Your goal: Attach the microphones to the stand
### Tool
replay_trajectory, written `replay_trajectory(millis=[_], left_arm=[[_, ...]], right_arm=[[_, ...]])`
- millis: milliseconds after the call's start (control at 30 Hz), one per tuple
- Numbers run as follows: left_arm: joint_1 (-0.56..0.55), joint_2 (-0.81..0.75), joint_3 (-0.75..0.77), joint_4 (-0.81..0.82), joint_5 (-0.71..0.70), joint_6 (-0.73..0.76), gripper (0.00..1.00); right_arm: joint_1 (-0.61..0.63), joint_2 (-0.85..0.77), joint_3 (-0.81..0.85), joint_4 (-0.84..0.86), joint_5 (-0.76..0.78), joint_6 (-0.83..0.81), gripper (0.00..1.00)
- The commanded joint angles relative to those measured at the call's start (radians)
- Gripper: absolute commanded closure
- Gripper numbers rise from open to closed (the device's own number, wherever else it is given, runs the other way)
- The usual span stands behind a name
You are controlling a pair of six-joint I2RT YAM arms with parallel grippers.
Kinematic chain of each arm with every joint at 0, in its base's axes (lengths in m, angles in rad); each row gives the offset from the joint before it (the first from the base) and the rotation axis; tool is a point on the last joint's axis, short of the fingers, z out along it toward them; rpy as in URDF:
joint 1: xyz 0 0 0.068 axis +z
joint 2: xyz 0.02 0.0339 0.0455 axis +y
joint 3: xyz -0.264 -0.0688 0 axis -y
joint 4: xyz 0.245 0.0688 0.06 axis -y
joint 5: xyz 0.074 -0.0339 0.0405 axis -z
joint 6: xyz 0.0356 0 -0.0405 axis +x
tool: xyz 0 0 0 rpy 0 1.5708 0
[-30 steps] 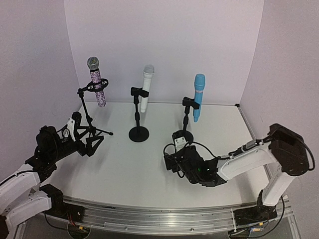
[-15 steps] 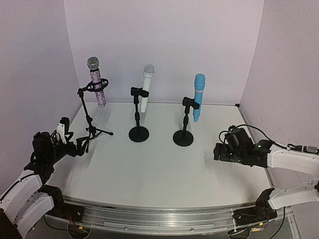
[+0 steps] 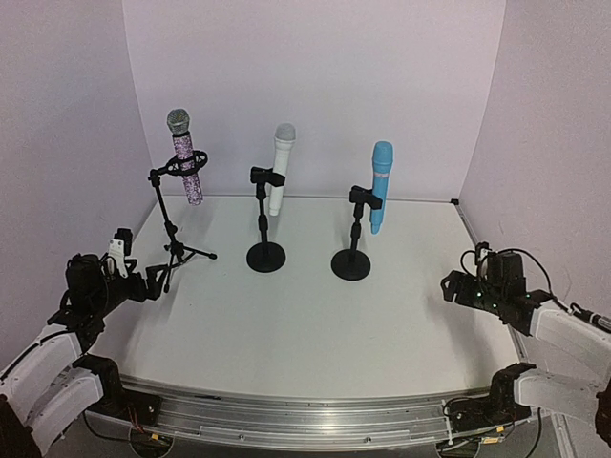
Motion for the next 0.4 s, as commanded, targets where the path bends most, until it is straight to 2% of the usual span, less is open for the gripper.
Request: replay_trajectory(millis=[0, 133, 367], left_arm=[[0.006, 0.003, -0.02, 0.05, -0.107, -0.111, 0.0], [0.006, 0.007, -0.02, 0.046, -0.183, -0.133, 0.0], [0.006, 0.032, -0.054, 0.081, -0.226, -0.152, 0.0]], right_arm=[[-0.02, -0.031, -0.06, 0.223, -0.007, -0.063, 0.09], [-0.022, -0.032, -0.069, 0.246, 0.017, -0.069, 0.09], [-0.023, -0.024, -0.067, 0.253, 0.018, -0.07, 0.09]])
